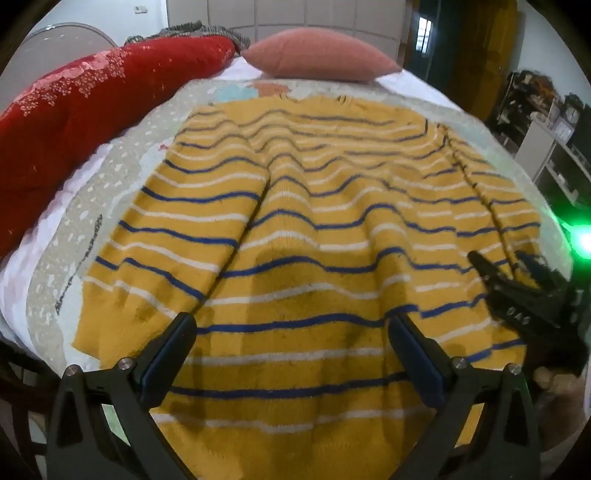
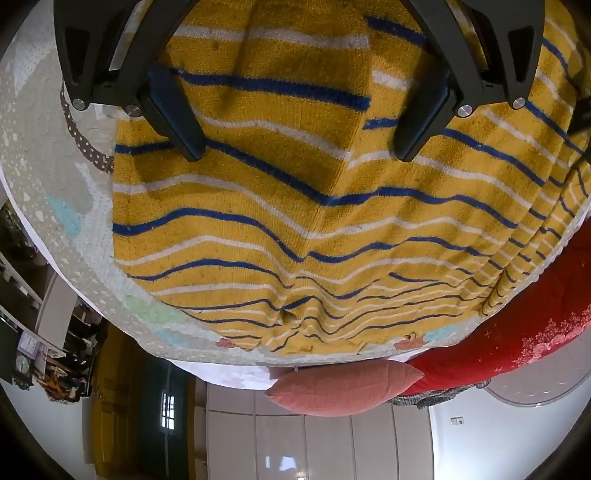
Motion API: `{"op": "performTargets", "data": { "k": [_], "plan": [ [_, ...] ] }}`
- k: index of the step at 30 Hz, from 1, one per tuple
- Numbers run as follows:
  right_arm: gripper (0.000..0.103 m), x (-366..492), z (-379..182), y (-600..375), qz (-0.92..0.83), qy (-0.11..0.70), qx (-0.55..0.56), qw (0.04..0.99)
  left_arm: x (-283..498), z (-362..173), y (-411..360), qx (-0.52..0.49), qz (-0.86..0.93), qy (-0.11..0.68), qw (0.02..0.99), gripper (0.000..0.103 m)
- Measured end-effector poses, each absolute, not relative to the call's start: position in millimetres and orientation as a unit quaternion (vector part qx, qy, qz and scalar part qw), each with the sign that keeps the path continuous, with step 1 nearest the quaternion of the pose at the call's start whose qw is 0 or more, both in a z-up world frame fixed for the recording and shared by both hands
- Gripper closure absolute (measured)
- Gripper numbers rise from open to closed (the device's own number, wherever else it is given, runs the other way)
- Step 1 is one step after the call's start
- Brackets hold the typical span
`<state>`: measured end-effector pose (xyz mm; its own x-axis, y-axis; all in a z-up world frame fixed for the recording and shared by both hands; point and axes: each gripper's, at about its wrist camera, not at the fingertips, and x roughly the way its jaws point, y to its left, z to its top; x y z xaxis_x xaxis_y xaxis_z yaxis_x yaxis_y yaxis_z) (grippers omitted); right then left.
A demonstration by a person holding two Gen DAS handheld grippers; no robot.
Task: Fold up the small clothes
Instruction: 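Move the left gripper over the sleeve of the yellow striped sweater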
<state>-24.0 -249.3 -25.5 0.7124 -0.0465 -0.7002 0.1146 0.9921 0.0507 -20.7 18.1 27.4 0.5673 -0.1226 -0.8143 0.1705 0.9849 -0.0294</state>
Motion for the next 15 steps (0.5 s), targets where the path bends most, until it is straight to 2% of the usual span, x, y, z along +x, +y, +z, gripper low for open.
{"op": "performTargets", "data": {
  "k": [15],
  "plan": [
    [0.000, -29.5, -23.3, -250.5, -0.048, 0.372, 0.037, 0.926, -24.7, 46.8, 69.1, -0.013, -0.049, 0.430, 0.901, 0.000]
  ]
}}
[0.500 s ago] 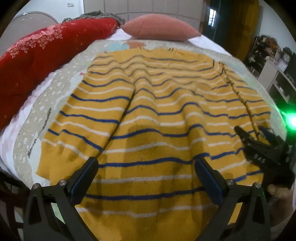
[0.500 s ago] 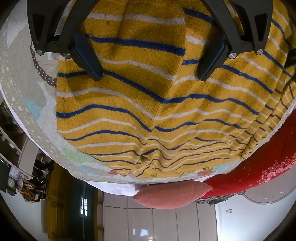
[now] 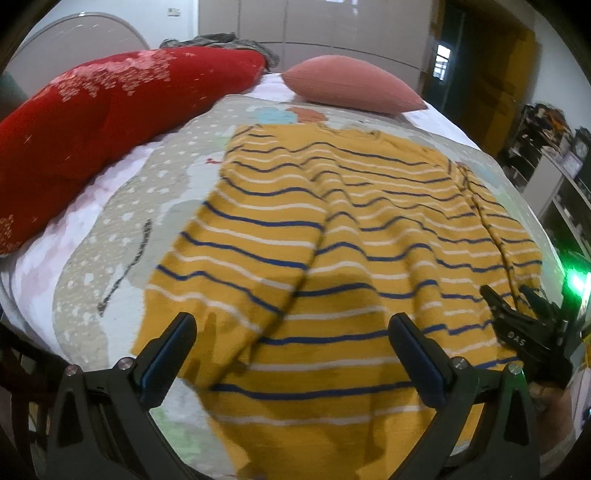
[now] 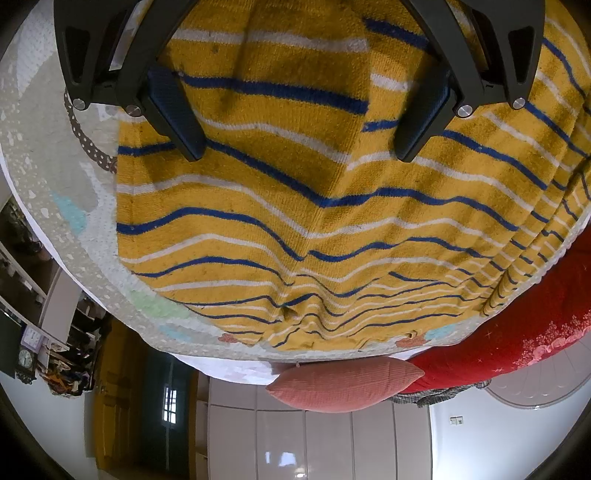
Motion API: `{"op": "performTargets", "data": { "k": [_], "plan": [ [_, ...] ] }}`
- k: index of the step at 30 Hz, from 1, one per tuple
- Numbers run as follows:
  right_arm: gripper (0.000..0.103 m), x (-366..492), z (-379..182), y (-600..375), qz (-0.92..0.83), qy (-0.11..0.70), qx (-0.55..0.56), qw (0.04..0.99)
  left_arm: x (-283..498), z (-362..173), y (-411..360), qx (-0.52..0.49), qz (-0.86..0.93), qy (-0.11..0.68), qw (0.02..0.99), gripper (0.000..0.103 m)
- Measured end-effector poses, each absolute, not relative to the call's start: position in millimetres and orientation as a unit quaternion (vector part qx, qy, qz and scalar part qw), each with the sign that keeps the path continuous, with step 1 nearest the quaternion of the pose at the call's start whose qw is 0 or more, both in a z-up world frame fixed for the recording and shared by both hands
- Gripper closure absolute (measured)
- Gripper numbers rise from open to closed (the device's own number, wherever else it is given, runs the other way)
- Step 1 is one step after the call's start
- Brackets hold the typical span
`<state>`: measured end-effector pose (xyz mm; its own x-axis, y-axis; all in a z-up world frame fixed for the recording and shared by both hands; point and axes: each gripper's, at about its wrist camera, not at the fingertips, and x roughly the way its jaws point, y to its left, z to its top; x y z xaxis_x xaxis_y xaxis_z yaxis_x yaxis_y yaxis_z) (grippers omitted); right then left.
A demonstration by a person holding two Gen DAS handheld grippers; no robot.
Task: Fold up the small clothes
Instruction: 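Move the left gripper over the sleeve of the yellow striped sweater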
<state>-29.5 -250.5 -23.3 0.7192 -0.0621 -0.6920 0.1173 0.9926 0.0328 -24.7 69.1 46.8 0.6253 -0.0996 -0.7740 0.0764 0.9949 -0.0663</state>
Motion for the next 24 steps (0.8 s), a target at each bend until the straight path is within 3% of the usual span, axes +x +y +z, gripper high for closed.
{"op": "performTargets", "data": {
  "k": [13, 24],
  "plan": [
    [0.000, -30.1, -22.9, -251.2, -0.048, 0.374, 0.036, 0.926, -9.8, 47.9, 121.0, -0.042, -0.003, 0.440, 0.897, 0.000],
    [0.000, -30.7, -20.8, -251.9, -0.045, 0.378, 0.041, 0.924, 16.1, 27.2, 117.0, -0.002, -0.012, 0.455, 0.890, 0.000]
  ]
}}
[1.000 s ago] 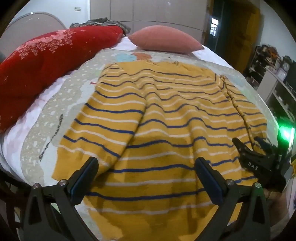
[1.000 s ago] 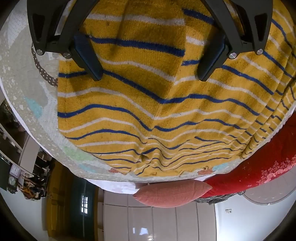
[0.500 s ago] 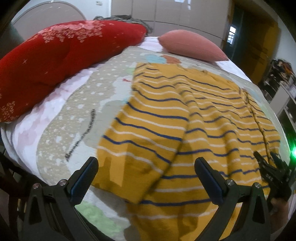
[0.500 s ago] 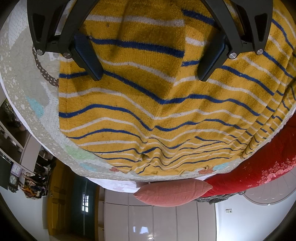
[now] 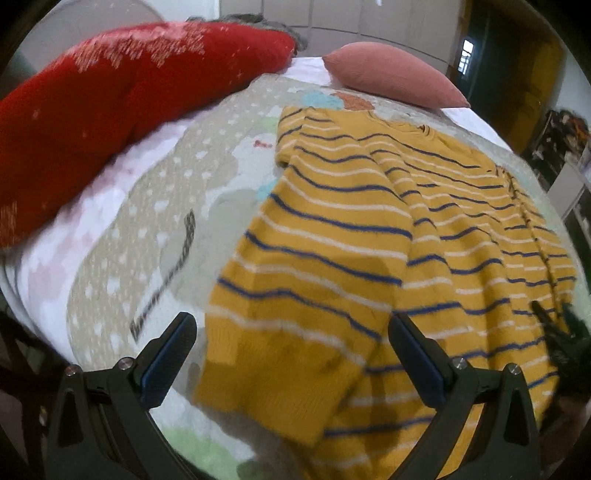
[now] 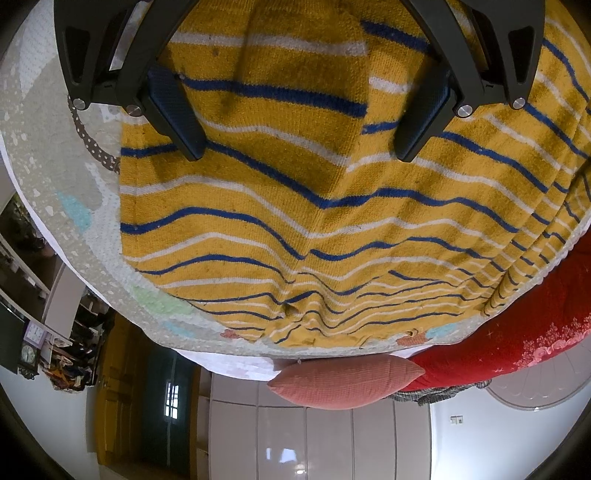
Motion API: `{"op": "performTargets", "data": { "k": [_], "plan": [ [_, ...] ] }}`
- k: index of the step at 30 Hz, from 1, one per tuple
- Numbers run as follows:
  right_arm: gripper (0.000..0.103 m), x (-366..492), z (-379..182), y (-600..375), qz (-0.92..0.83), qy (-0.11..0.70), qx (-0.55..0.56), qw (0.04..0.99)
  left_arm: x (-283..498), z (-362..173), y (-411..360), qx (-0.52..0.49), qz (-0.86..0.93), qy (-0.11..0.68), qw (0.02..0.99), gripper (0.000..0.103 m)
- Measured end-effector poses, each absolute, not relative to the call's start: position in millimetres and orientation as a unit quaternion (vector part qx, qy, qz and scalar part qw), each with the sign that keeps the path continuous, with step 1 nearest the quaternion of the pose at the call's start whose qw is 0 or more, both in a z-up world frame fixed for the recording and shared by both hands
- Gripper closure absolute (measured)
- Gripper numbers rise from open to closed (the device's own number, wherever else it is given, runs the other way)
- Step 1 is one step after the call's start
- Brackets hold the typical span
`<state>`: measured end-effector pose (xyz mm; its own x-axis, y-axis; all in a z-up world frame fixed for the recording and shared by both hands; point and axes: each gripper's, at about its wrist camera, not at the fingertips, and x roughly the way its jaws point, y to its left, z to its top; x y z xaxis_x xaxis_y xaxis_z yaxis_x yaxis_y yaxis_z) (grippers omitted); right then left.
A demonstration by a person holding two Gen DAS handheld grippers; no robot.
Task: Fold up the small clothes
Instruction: 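Move the left gripper over the sleeve of the yellow striped sweater, then grasp the sleeve with the left gripper, fold it across the body, release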
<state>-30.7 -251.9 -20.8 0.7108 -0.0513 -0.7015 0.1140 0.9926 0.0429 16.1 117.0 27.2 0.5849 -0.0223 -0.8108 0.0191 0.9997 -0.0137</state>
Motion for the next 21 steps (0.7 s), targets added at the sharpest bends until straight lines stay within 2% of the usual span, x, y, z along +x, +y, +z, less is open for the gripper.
{"op": "performTargets", "data": {
  "k": [5, 9, 11, 12, 13, 15, 18, 21],
  "plan": [
    [0.002, -46.4, 5.3, -252.5, -0.029, 0.382, 0.067, 0.921, 47.2, 19.4, 124.7, 0.044, 0.005, 0.452, 0.891, 0.000],
    [0.002, -65.4, 28.1, -243.8, -0.021, 0.360, 0.056, 0.931, 77.2, 0.1, 135.5, 0.008, -0.040, 0.493, 0.869, 0.001],
    [0.002, -70.8, 29.7, -241.0, -0.022, 0.356, 0.052, 0.933, 80.3, 0.9, 135.8, 0.000, -0.064, 0.491, 0.869, 0.022],
    [0.002, -72.5, 30.9, -241.2, -0.021, 0.358, 0.053, 0.932, 80.5, 3.9, 134.8, 0.002, -0.071, 0.491, 0.869, 0.059],
    [0.002, -78.1, 30.0, -239.6, -0.021, 0.339, 0.058, 0.939, 81.5, 7.4, 135.5, 0.000, -0.076, 0.493, 0.867, 0.087],
    [0.004, -80.2, 32.3, -241.0, -0.020, 0.339, 0.060, 0.939, 84.3, 17.1, 143.1, -0.010, -0.075, 0.492, 0.867, 0.093],
    [0.013, -86.6, 35.6, -246.4, -0.009, 0.338, 0.084, 0.938, 93.8, 29.7, 165.6, 0.013, -0.013, 0.471, 0.882, 0.094],
    [0.014, -86.8, 42.9, -256.5, -0.024, 0.344, 0.099, 0.934, 107.9, 35.1, 205.0, 0.026, 0.076, 0.459, 0.885, 0.094]
  ]
}}
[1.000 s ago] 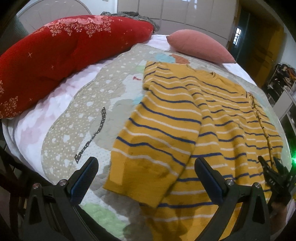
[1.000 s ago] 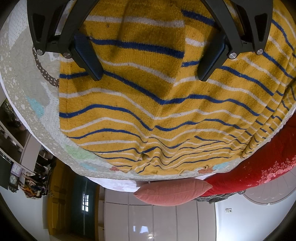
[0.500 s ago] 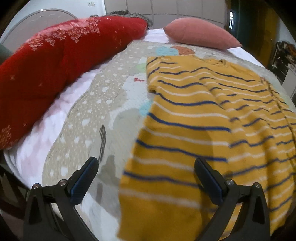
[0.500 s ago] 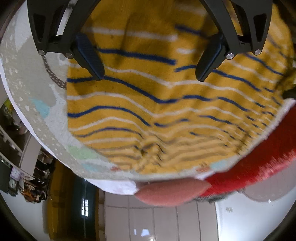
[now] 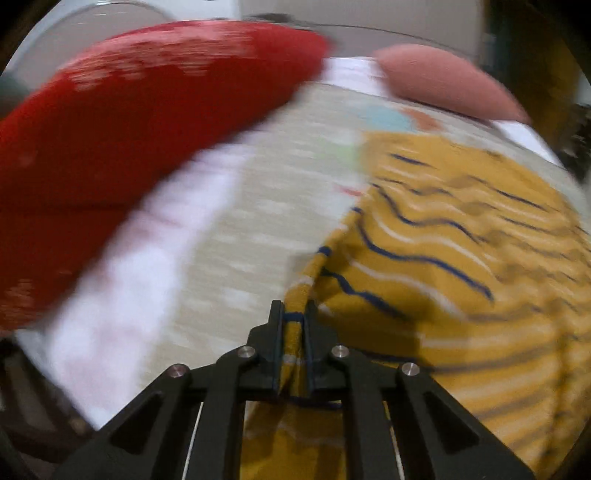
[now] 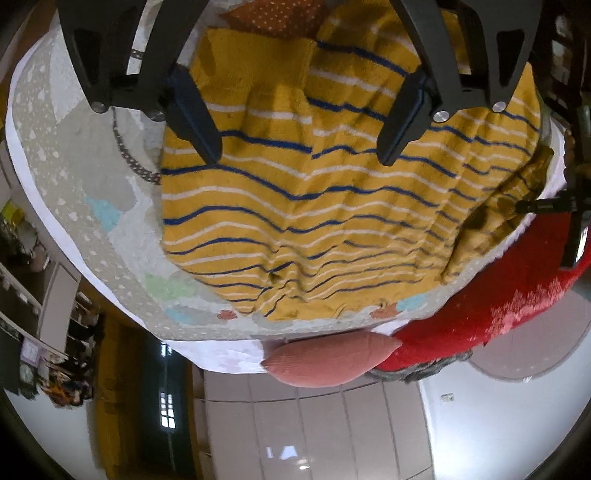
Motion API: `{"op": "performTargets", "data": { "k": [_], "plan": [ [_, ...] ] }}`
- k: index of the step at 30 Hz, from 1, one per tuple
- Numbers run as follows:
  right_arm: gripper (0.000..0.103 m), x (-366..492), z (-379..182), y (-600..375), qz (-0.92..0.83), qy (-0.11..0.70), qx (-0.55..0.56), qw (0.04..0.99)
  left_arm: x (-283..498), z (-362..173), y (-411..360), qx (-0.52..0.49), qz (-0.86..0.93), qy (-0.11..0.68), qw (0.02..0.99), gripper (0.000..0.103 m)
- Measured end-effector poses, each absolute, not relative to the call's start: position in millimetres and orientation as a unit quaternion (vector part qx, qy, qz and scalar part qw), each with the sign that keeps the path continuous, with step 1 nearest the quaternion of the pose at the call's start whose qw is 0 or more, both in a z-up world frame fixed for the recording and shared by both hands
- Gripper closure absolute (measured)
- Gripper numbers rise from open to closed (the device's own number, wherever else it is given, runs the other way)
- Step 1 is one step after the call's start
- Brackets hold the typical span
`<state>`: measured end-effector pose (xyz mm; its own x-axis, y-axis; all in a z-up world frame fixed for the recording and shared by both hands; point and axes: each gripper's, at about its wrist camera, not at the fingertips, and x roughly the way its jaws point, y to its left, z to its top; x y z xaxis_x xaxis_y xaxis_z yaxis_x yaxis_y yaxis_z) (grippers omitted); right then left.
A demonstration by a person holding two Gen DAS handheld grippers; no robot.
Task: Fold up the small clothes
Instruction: 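Grasp the sleeve with the left gripper, fold it across the body, release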
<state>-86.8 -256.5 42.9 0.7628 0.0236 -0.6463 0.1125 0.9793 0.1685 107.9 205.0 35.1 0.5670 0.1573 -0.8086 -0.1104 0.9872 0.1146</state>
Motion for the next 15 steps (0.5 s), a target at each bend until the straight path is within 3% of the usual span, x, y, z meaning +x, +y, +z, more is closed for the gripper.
{"op": "performTargets", "data": {
  "k": [5, 6, 9, 10, 15],
  "plan": [
    [0.014, -87.0, 43.7, -283.9, -0.088, 0.344, 0.115, 0.928, 109.2, 37.8, 269.5, -0.022, 0.139, 0.463, 0.875, 0.091],
    [0.014, -88.6, 42.7, -290.5, -0.098, 0.344, 0.121, 0.926, 100.4, 41.4, 274.6, -0.038, 0.129, 0.457, 0.879, 0.087],
    [0.014, -97.7, 37.7, -312.2, -0.135, 0.339, 0.135, 0.921, 71.7, 51.6, 269.1, -0.056, 0.098, 0.440, 0.891, 0.056],
    [0.014, -100.0, 34.2, -321.3, -0.145, 0.339, 0.139, 0.919, 62.7, 54.4, 264.9, -0.059, 0.089, 0.433, 0.895, 0.050],
    [0.014, -110.2, 21.6, -343.3, -0.150, 0.343, 0.166, 0.912, 22.9, 55.8, 229.5, -0.090, 0.025, 0.430, 0.898, 0.044]
  ]
}}
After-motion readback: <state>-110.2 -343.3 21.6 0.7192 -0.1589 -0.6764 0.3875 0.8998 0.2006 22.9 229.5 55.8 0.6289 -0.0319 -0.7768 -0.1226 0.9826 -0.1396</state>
